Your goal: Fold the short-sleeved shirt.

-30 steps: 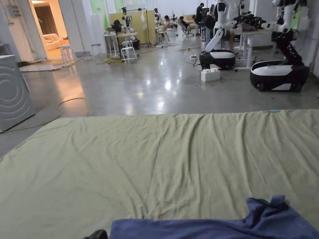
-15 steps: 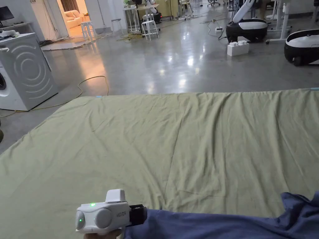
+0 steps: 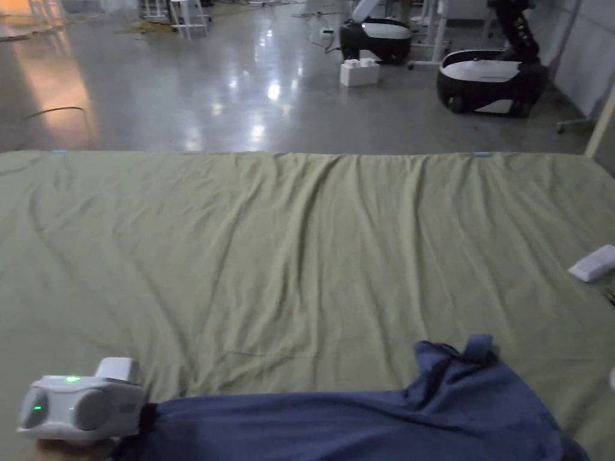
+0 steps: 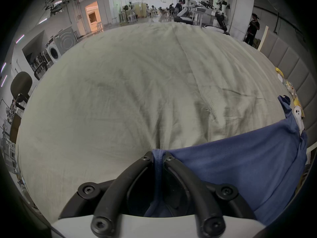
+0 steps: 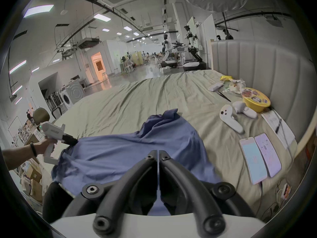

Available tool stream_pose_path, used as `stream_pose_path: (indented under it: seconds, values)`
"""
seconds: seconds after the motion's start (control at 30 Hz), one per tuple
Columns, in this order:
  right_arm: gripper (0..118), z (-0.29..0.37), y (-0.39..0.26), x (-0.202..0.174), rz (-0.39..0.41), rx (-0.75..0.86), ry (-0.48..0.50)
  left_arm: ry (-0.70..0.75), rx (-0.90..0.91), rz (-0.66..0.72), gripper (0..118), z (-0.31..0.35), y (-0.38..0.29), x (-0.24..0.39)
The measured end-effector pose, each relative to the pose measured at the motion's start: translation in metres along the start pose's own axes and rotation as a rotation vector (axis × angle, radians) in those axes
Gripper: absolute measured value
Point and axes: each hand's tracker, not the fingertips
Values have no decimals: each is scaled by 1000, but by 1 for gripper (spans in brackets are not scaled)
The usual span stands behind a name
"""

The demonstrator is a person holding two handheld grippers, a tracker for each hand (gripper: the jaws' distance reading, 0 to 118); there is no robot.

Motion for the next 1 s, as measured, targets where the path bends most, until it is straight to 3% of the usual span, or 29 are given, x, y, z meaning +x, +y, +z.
stream_pose_path:
  seconds: [0.07, 0.1, 0.23, 0.3, 0.4, 0.43, 0.47, 0.53, 0.57, 0.6, 0.63, 0.77, 0.87, 1.0]
  values:
    - [77, -44, 31, 17, -6, -69, -5, -9, -19, -11, 9, -1, 3, -1]
    - [85, -74, 45, 26, -8, -181, -4, -13, -25, -7, 9, 0, 5, -2]
    - [81, -173, 68, 62, -21, -363, -60, -25, -37, 20, 9, -2, 7, -6]
    - [81, -211, 74, 69, 22, -417, -140, -32, -44, 13, 9, -3, 7, -6]
    - [81, -247, 69, 74, 75, -495, -171, -31, -45, -10, 9, -5, 8, -5]
    - [76, -255, 68, 72, 84, -541, -159, -29, -45, -12, 9, -5, 8, -4]
    - [61, -258, 63, 66, 84, -595, -134, -27, -42, -15, 9, -5, 8, -4]
    - [50, -251, 66, 54, 146, -544, -173, -23, -36, -28, 9, -7, 7, -3]
    - [38, -250, 67, 52, 164, -545, -142, -21, -31, -38, 8, -8, 6, -2]
    - [7, -248, 67, 48, 168, -546, -130, -19, -23, -45, 8, -7, 4, -2]
    - [2, -247, 68, 47, 167, -548, -130, -17, -23, -48, 7, -5, 5, -1]
    - [1, -208, 72, 51, 19, -449, -71, -29, 103, 2, 6, 29, -5, -4]
    - [1, -133, 71, 42, 38, -299, -59, -204, 213, 106, 6, 86, -30, -23]
    - [1, -33, 41, 46, -25, -192, -48, -231, 331, 134, 6, 162, -92, -50]
